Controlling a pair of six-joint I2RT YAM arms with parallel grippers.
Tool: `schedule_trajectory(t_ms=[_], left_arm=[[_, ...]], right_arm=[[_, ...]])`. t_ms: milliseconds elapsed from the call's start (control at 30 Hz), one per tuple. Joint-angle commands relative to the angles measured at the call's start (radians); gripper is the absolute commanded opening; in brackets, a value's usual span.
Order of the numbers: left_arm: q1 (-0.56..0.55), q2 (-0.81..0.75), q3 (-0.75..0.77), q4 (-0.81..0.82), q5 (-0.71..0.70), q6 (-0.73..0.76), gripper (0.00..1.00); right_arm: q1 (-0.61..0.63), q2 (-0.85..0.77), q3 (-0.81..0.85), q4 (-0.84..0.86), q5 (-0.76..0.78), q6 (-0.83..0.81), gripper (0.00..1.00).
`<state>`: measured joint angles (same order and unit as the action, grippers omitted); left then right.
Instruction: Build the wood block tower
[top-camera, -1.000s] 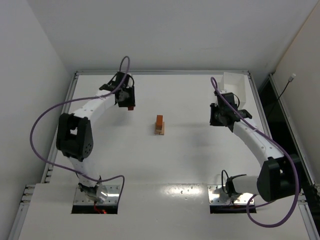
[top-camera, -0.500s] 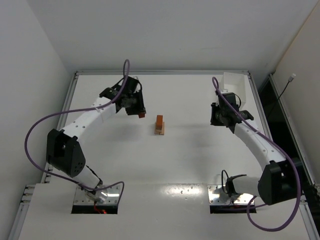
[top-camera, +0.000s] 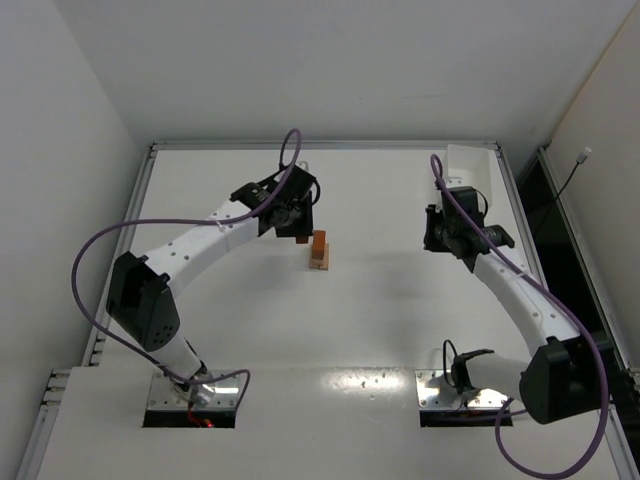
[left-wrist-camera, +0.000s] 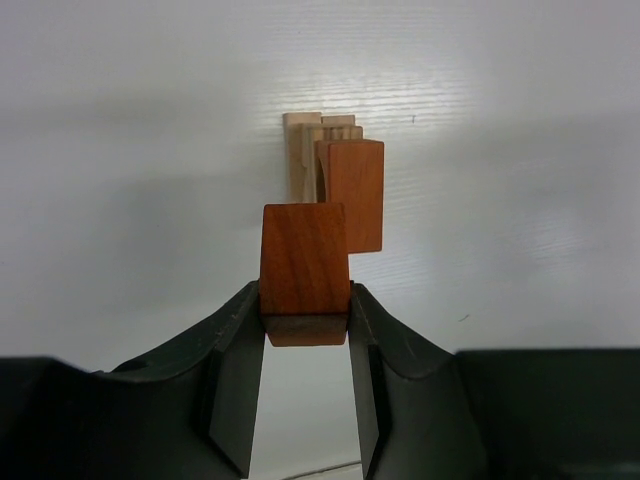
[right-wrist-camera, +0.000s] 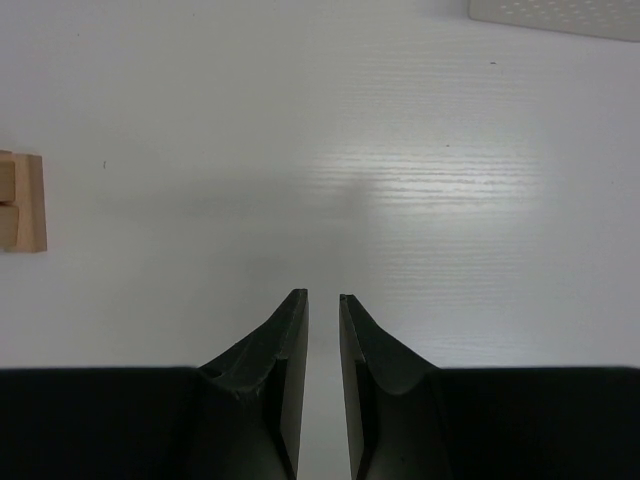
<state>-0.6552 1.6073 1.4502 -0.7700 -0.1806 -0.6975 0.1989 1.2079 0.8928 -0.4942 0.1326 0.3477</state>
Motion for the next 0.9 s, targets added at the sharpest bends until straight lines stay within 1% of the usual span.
schedule_trajectory(t_ms=[0,200,300,433,867], left_arm=[[-0.021,0.034,0.056,0.031,-0.046,-0.01,0.0],[-0.031,0.104,0.116,0.04,-0.068,0.0,0.0],[-0.052,0.124,0.136,0.04,-0.08,0.0,0.0],[-0.072,0.135,0.127,0.04,-0.08,0.0,0.0],[-0.072,0.175,0.108,0.049,-0.089,0.0,0.0]], right_arm=[[-0.003,-0.034,-0.012,0.016,0.021,0.007,0.16],[-0.033,-0.044,-0.021,0.016,0.021,0.007,0.16],[-0.044,-0.053,-0.022,0.016,0.021,0.007,0.16],[-0.053,-0.062,-0.031,0.016,0.012,0.007,0.16],[-0.072,-0.08,-0.049,0.006,0.002,0.007,0.16]])
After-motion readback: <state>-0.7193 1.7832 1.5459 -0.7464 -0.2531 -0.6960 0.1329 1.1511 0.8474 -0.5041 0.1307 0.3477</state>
